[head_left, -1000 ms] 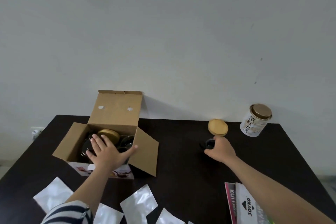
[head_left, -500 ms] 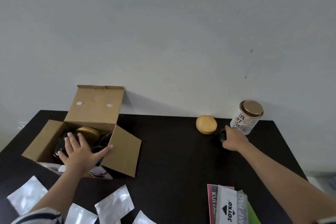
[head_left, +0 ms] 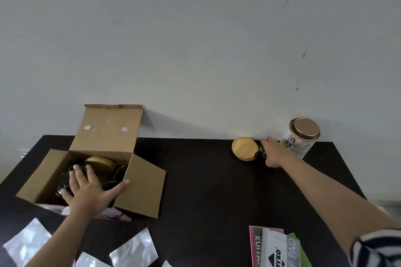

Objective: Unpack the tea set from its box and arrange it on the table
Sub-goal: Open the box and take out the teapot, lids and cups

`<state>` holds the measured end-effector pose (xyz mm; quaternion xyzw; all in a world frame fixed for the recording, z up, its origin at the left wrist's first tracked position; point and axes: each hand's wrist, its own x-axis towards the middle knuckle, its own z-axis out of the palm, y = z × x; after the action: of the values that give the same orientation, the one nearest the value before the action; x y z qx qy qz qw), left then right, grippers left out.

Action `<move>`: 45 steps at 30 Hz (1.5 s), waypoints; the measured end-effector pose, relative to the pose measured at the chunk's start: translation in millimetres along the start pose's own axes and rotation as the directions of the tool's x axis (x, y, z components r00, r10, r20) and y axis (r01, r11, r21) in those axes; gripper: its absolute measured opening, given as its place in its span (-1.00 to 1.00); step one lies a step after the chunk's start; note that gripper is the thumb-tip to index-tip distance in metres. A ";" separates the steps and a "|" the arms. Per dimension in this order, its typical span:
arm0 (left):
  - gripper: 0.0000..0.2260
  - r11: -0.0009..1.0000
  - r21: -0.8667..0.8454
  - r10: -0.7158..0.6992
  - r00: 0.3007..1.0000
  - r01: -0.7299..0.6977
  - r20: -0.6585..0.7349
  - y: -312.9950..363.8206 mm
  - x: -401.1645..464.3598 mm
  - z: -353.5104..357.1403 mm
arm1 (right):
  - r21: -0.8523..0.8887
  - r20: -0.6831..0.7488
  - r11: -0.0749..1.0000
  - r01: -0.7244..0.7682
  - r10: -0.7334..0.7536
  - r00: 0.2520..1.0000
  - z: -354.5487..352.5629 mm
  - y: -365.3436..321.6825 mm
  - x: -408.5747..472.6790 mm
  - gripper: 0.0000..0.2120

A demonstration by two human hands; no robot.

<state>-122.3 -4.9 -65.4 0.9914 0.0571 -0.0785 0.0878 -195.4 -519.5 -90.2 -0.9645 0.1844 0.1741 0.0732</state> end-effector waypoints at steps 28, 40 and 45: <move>0.22 1.000 -0.009 -0.009 1.000 0.009 -0.005 0.8 1.9 -0.4 | 0.174 -0.282 0.974 0.145 -0.092 0.955 30.5 -77.0 -56.2 -0.48; 0.23 0.981 0.066 0.173 0.978 -0.181 0.116 -19.0 3.9 -34.1 | 0.377 -0.289 0.807 0.454 -0.364 0.886 18.4 -287.8 -111.9 -0.52; 0.23 0.868 0.225 0.412 0.895 -0.442 0.171 -60.0 20.7 -48.0 | 0.378 -0.324 0.789 0.486 -0.378 0.867 12.4 -370.1 -106.2 -0.61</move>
<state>-102.6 64.6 -32.0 0.9758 -0.1797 -0.1220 -0.0238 -150.7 -140.9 -34.7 -0.9511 -0.0004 -0.0082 0.3089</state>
